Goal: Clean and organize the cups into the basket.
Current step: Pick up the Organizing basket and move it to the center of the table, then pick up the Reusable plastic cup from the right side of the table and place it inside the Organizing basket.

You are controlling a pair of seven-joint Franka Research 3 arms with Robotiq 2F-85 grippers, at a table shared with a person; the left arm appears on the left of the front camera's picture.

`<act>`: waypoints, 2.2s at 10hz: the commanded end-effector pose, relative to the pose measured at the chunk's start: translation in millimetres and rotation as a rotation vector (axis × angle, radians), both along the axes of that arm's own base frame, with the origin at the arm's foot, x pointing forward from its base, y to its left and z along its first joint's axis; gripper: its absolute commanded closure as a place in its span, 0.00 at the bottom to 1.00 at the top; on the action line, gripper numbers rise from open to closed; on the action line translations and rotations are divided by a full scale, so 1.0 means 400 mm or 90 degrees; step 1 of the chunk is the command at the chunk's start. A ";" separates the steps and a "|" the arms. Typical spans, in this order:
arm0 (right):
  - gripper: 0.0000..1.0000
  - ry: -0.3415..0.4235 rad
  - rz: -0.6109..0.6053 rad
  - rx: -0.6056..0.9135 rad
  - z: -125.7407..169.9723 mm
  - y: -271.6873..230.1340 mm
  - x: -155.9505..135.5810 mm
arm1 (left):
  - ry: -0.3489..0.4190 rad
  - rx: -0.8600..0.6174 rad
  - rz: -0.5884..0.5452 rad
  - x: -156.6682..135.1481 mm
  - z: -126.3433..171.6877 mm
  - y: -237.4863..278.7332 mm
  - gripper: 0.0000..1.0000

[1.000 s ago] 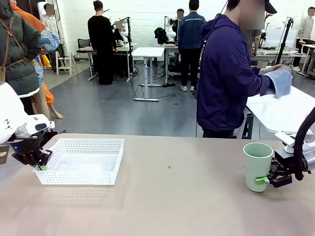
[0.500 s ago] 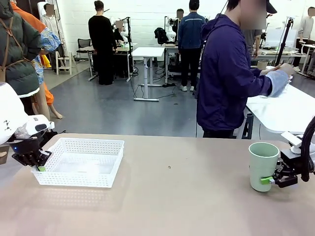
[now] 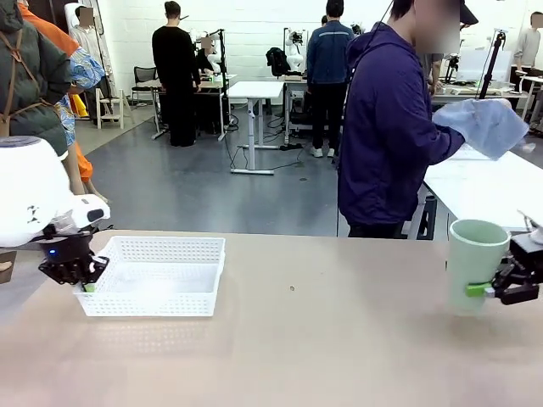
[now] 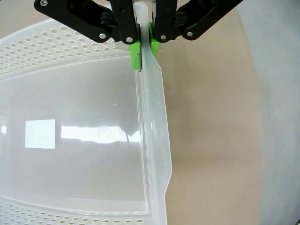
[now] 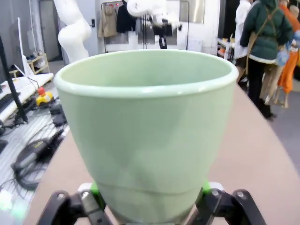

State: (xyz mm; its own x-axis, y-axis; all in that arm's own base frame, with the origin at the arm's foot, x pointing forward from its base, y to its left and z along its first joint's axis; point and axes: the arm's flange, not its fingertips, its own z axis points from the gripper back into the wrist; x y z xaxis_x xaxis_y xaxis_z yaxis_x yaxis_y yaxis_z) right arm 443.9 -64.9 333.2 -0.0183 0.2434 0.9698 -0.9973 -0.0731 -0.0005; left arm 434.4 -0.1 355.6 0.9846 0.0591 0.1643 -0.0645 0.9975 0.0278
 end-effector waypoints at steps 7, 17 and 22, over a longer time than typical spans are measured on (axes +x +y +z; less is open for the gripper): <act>1.00 -0.072 -0.036 0.035 0.342 -0.010 -0.235 | 0.000 0.102 -0.043 -0.001 -0.017 -0.405 1.00; 1.00 -0.072 -0.036 0.035 0.342 -0.010 -0.235 | 0.010 0.058 -0.084 -0.039 0.011 -0.584 1.00; 0.19 -0.102 0.016 -0.184 0.439 0.211 -0.206 | 0.010 0.058 -0.084 -0.039 0.011 -0.584 1.00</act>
State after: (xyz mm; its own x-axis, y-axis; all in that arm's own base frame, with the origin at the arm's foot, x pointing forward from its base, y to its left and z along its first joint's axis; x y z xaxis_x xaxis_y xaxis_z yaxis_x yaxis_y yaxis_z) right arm 357.1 -27.9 486.3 -0.1565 0.3494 0.9238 -0.9876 -0.0685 -0.1414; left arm 419.1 -234.6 361.6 0.9869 -0.0714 0.1447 0.0554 0.9922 0.1117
